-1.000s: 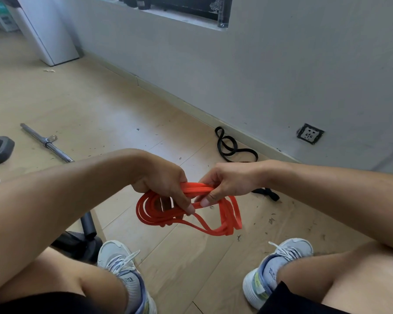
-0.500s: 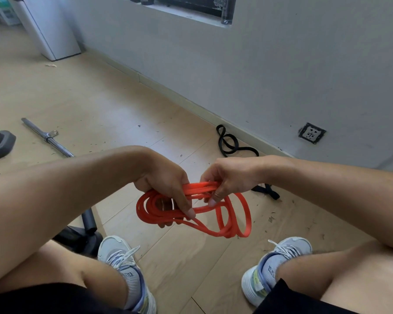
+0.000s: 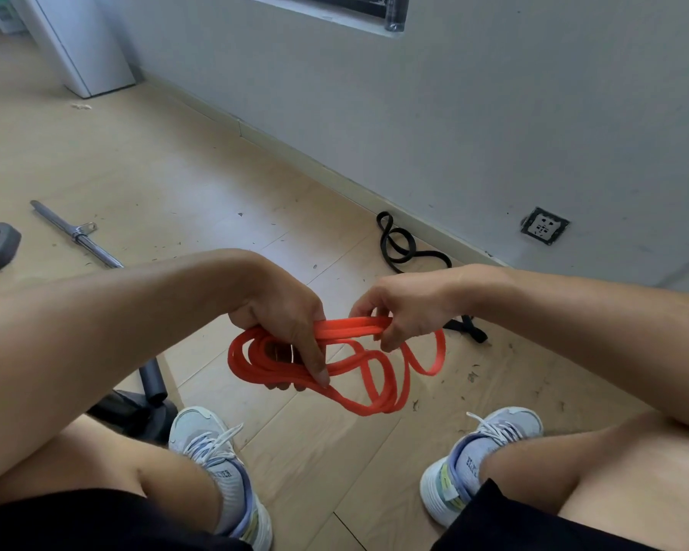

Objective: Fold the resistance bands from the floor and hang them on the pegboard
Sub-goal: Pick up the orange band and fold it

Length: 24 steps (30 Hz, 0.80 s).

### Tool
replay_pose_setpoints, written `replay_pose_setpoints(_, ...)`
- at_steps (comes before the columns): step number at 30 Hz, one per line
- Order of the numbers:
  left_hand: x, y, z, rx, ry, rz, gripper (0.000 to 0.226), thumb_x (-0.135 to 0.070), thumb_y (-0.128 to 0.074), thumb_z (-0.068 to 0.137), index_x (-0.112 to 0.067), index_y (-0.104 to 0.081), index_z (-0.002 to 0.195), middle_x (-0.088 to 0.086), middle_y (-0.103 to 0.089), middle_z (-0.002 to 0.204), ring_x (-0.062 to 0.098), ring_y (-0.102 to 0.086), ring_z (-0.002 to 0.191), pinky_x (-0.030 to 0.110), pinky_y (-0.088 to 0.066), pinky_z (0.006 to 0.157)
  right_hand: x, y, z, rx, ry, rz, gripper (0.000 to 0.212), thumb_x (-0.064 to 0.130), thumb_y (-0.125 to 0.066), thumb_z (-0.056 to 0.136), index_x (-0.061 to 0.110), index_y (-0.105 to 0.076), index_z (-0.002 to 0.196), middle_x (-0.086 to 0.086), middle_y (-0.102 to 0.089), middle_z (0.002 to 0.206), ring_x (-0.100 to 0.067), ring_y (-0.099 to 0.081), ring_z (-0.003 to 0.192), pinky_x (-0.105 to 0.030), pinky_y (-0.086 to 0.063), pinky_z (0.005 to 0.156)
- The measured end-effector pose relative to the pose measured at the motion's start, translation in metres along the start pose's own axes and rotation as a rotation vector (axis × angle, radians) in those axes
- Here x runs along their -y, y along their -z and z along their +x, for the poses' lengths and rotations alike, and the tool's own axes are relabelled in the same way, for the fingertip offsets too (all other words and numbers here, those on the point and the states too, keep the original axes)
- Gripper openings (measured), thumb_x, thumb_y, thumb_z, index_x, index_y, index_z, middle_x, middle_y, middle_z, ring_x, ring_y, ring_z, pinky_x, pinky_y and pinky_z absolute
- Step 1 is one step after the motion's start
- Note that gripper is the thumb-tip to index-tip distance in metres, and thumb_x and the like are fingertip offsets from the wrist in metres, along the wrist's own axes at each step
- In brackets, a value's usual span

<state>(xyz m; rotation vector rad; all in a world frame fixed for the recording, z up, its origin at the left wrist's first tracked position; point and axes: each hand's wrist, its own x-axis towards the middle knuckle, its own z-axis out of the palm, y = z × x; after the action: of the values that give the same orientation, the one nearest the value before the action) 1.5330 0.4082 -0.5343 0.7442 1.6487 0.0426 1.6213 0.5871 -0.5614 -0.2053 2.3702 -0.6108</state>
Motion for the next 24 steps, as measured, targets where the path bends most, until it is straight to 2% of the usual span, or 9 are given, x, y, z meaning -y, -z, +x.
replay_pose_setpoints(2, 0.0, -0.001, 0.001, -0.009, 0.017, 0.0, 0.017, -0.019, -0.075, 0.09, -0.004, -0.074, 0.098, 0.008, -0.075, 0.084, 0.021, -0.072, 0.069, 0.03, -0.06, 0.065, 0.001, 0.001, 0.0, -0.013, -0.017, -0.029, 0.032, 0.007, -0.072, 0.093, 0.024, -0.066, 0.12, 0.006, -0.065, 0.098, -0.013, -0.065, 0.088, -0.029, -0.054, 0.075)
replay_pose_setpoints(6, 0.002, -0.002, 0.001, -0.035, 0.055, 0.028, 0.021, -0.019, -0.078, 0.088, -0.002, -0.074, 0.1, 0.011, -0.075, 0.085, 0.024, -0.072, 0.071, 0.03, -0.06, 0.063, 0.0, 0.002, -0.001, 0.028, -0.022, -0.022, 0.037, 0.004, -0.069, 0.094, 0.028, -0.068, 0.121, 0.008, -0.072, 0.101, -0.005, -0.067, 0.083, -0.019, -0.049, 0.071)
replay_pose_setpoints(10, 0.003, -0.001, 0.001, -0.048, 0.045, 0.048, 0.03, -0.022, -0.079, 0.086, -0.001, -0.073, 0.106, 0.013, -0.076, 0.091, 0.025, -0.073, 0.075, 0.029, -0.06, 0.065, -0.004, 0.001, 0.002, 0.011, -0.015, 0.02, 0.032, 0.014, -0.073, 0.096, 0.023, -0.069, 0.126, 0.007, -0.071, 0.089, -0.003, -0.066, 0.077, -0.02, -0.047, 0.071)
replay_pose_setpoints(13, 0.004, -0.001, 0.001, -0.068, 0.009, 0.035, 0.031, -0.023, -0.08, 0.085, -0.001, -0.074, 0.106, 0.015, -0.077, 0.094, 0.026, -0.072, 0.078, 0.029, -0.059, 0.067, -0.006, -0.003, 0.004, 0.013, -0.008, 0.042, 0.017, 0.025, -0.079, 0.092, 0.037, -0.067, 0.094, 0.009, -0.064, 0.076, -0.001, -0.061, 0.064, -0.02, -0.044, 0.065)
replay_pose_setpoints(14, 0.005, -0.001, 0.0, -0.075, -0.006, 0.029, 0.031, -0.023, -0.081, 0.085, -0.001, -0.074, 0.106, 0.016, -0.077, 0.096, 0.027, -0.072, 0.078, 0.029, -0.059, 0.068, -0.006, -0.004, 0.005, 0.015, -0.004, 0.037, 0.019, 0.03, -0.081, 0.09, 0.035, -0.063, 0.086, 0.008, -0.062, 0.075, -0.004, -0.058, 0.063, -0.021, -0.043, 0.063)
replay_pose_setpoints(16, 0.005, 0.0, 0.0, -0.089, -0.041, 0.016, 0.032, -0.023, -0.08, 0.085, -0.001, -0.074, 0.106, 0.017, -0.077, 0.1, 0.027, -0.073, 0.08, 0.03, -0.059, 0.069, -0.004, -0.008, 0.006, 0.021, 0.012, 0.033, 0.029, 0.04, -0.084, 0.085, 0.021, -0.063, 0.09, 0.005, -0.059, 0.075, -0.007, -0.054, 0.064, -0.023, -0.043, 0.063)
replay_pose_setpoints(19, 0.003, 0.001, -0.003, -0.134, -0.097, -0.026, 0.027, -0.021, -0.079, 0.085, -0.002, -0.073, 0.104, 0.015, -0.077, 0.093, 0.025, -0.074, 0.076, 0.029, -0.059, 0.066, 0.001, -0.013, 0.006, 0.056, 0.028, 0.096, 0.036, 0.043, -0.085, 0.083, 0.018, -0.067, 0.099, 0.005, -0.067, 0.082, -0.008, -0.065, 0.073, -0.023, -0.051, 0.072)
replay_pose_setpoints(22, 0.004, 0.005, -0.006, -0.2, -0.143, -0.088, 0.021, -0.019, -0.08, 0.085, -0.004, -0.072, 0.098, 0.015, -0.076, 0.086, 0.029, -0.073, 0.074, 0.031, -0.059, 0.066, 0.006, -0.014, 0.006, 0.031, 0.054, 0.151, 0.043, 0.052, -0.087, 0.075, 0.022, -0.072, 0.102, -0.008, -0.076, 0.101, -0.026, -0.072, 0.097, -0.046, -0.059, 0.096)
replay_pose_setpoints(24, 0.006, 0.009, -0.01, -0.25, -0.163, -0.107, 0.024, -0.019, -0.079, 0.085, -0.003, -0.07, 0.099, 0.016, -0.076, 0.087, 0.03, -0.073, 0.074, 0.033, -0.06, 0.069, 0.006, -0.014, 0.006, -0.009, 0.063, 0.178, 0.046, 0.049, -0.088, 0.076, 0.018, -0.073, 0.106, -0.009, -0.077, 0.105, -0.026, -0.073, 0.1, -0.051, -0.057, 0.099)
